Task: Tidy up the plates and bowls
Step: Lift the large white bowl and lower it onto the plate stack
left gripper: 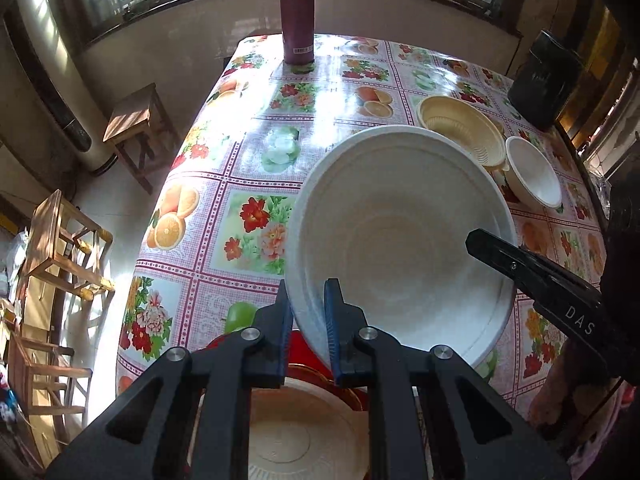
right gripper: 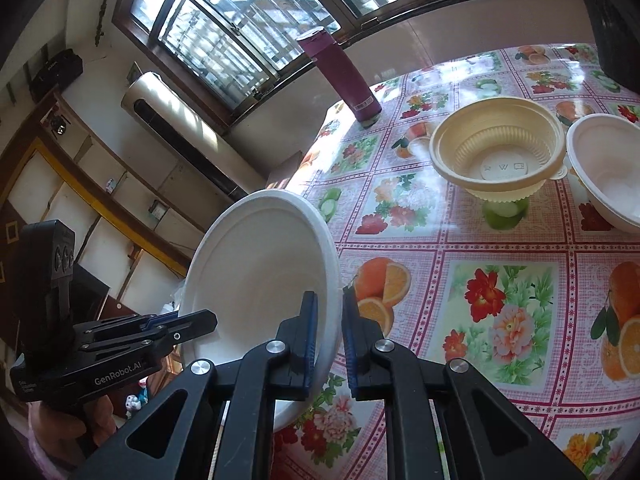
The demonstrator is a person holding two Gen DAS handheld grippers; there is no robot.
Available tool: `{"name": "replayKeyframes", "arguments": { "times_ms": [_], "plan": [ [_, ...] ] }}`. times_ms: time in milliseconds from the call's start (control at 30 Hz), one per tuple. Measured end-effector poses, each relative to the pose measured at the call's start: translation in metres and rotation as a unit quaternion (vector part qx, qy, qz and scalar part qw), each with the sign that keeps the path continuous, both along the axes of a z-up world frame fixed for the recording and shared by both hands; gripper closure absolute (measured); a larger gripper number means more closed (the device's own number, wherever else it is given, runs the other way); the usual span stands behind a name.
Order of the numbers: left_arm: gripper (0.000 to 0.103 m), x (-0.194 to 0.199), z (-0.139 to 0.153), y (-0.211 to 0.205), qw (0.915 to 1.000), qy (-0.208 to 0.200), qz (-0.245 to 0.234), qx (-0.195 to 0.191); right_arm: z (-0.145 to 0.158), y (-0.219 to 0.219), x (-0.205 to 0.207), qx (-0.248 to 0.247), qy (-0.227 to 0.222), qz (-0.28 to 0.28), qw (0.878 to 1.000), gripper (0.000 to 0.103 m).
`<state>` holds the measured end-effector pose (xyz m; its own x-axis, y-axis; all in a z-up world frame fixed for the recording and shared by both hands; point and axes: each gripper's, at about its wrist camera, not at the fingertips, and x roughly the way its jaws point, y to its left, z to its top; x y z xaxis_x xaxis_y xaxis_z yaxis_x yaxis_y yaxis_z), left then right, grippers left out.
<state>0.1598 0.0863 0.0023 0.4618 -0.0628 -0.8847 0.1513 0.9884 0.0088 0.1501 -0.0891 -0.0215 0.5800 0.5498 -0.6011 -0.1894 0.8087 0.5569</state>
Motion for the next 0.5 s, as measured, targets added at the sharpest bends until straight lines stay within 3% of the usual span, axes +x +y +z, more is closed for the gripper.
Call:
{"name": "replayKeyframes", "arguments": {
  "times_ms": [233,500],
  "plan": [
    [0.089,-0.053,0.018,0.033,0.9996,-0.026,0.007,0.006,0.026,0.039,-0.039,-0.012,-0.027,0.037,0.999,0.091],
    [0.089,-0.103,-0.013,0.068,0.9997,-0.002,0.025,0.007,0.004,0.090,-0.081,-0.060,-0.017,0.086,0.994,0.091]
  ]
}}
